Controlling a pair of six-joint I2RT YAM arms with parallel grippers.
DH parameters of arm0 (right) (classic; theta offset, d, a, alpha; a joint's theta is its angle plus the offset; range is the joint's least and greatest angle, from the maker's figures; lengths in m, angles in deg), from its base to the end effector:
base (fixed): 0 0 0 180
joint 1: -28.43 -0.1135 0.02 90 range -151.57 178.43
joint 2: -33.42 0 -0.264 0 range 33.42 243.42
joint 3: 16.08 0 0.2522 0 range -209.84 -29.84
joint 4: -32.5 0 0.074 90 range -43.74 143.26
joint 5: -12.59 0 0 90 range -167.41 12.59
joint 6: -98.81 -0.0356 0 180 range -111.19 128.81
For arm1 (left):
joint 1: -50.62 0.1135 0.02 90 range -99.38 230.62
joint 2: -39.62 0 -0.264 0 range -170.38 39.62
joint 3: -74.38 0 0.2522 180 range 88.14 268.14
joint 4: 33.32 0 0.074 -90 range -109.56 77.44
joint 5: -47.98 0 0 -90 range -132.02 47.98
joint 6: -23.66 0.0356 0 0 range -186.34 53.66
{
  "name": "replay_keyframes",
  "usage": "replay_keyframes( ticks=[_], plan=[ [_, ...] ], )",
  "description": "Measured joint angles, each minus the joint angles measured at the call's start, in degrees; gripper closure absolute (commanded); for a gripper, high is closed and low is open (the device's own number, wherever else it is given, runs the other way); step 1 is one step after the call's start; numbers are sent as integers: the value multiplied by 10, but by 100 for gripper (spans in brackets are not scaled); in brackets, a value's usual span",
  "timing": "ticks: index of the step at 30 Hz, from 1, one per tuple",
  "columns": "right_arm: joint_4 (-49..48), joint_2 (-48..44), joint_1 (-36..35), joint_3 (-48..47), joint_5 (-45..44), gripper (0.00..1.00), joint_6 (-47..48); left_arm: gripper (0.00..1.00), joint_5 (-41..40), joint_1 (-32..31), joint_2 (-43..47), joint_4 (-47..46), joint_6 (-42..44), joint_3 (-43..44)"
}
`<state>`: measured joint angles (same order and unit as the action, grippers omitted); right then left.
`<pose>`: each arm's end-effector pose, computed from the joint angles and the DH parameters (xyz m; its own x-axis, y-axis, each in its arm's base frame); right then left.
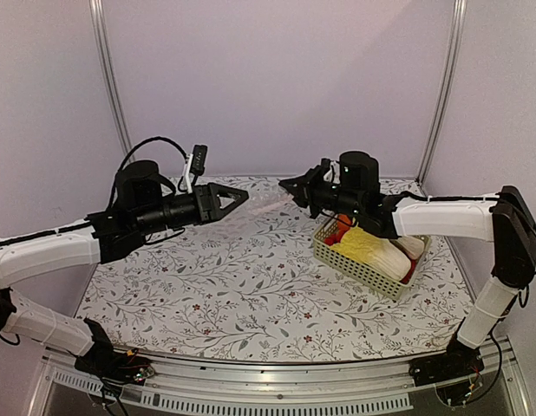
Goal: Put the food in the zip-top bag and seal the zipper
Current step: Pass from the left arm to the right, then pass from the right arm to the left
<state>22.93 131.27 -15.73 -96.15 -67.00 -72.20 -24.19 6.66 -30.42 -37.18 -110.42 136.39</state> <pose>0.2854 0.2861 0.2824 -0.8195 0.5583 -0.1292 -0.0259 0.1891 0.9816 0.1992 -0.2072 0.3186 -0.6502 -0.2930 -0.7010 0.5962 0.3751 -0.7098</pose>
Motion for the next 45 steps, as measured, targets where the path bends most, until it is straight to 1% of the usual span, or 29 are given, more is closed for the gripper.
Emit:
replay_keyframes(
  ticks=[1, 2, 4, 6, 9, 13, 17, 23, 29, 34, 39, 41, 45],
  plan=[
    [2, 0, 0, 0, 0, 100, 6, 33, -1, 0, 3, 16, 10, 0],
    [7, -1, 0, 0, -1, 100, 16, 26, -3, -1, 11, 41, 16, 0],
    [28, -5, 0, 0, -1, 100, 38, 15, -16, -2, 30, 86, 33, 0],
    [61, -14, 0, -4, -1, 100, 67, 8, -37, -2, 56, 133, 55, 2],
    [154, -35, 0, -38, 0, 100, 141, 3, -83, -2, 101, 212, 87, 17],
    [293, -64, 0, -125, 13, 100, 273, 3, -135, -2, 136, 307, 136, 67],
    [416, -94, 0, -200, 63, 100, 402, 2, -142, -2, 113, 363, 185, 129],
    [588, -103, 0, -251, 186, 99, 568, 2, -87, -3, 30, 374, 235, 188],
    [732, -104, -1, -274, 278, 99, 672, 1, -2, -11, -29, 340, 246, 200],
    [795, -106, -14, -276, 336, 100, 725, 0, 52, -22, -59, 298, 244, 212],
    [826, -106, -31, -276, 398, 100, 759, 1, 99, -33, -80, 248, 230, 212],
    [832, -107, -32, -278, 416, 100, 766, 4, 121, -35, -88, 226, 221, 212],
    [836, -112, -32, -281, 443, 100, 780, 15, 165, -40, -96, 186, 208, 212]
  ],
)
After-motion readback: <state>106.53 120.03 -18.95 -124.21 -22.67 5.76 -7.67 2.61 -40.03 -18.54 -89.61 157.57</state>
